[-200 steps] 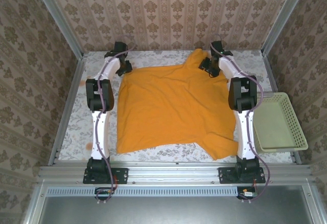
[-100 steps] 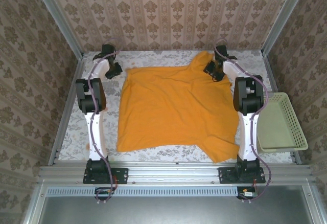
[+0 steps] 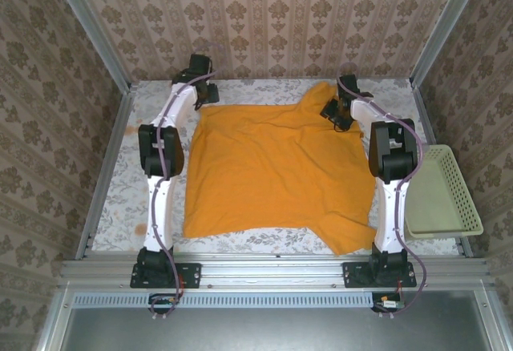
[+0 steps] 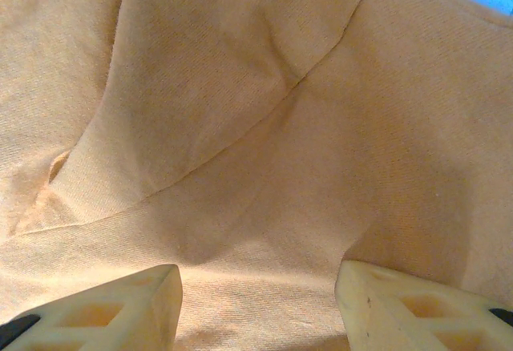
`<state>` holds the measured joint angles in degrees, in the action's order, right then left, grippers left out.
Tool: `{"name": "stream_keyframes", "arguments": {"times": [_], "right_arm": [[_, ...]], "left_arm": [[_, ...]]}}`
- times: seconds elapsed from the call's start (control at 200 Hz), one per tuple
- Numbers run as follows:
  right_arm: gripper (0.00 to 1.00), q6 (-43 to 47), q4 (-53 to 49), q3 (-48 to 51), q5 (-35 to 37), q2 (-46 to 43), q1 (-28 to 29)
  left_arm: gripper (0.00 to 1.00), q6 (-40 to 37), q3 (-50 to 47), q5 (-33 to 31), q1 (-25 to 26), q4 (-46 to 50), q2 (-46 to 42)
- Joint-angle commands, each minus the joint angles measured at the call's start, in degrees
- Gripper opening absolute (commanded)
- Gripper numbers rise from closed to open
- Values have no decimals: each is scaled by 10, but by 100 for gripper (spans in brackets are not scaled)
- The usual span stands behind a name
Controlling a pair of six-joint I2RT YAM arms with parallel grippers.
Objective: Fold the inside-out t-shirt
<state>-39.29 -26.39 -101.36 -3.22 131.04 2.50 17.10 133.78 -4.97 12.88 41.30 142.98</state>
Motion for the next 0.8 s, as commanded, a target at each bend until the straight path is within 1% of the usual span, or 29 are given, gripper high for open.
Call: {"name": "stream_keyframes", "arguments": {"times": [0.0, 0.03, 0.225, 0.52, 0.68, 0.795], "right_arm": [[57, -15, -46, 33, 22, -2, -1], [57, -16, -31, 35, 22, -3, -2], [57, -24, -16, 58, 26, -13, -6], [57, -27, -13, 71, 32, -14, -8], [57, -32, -13, 83, 37, -18, -15], [57, -33, -16, 89, 41, -23, -16]], "left_arm": [[44, -13, 28, -37, -13, 55, 41], [43, -14, 30, -38, -13, 57, 45], [36, -20, 41, -21, -17, 62, 66], [15, -7, 29, -21, -36, 64, 59], [8, 11, -18, -12, -54, 37, 25], [5, 38, -85, 36, -79, -19, -18]]}}
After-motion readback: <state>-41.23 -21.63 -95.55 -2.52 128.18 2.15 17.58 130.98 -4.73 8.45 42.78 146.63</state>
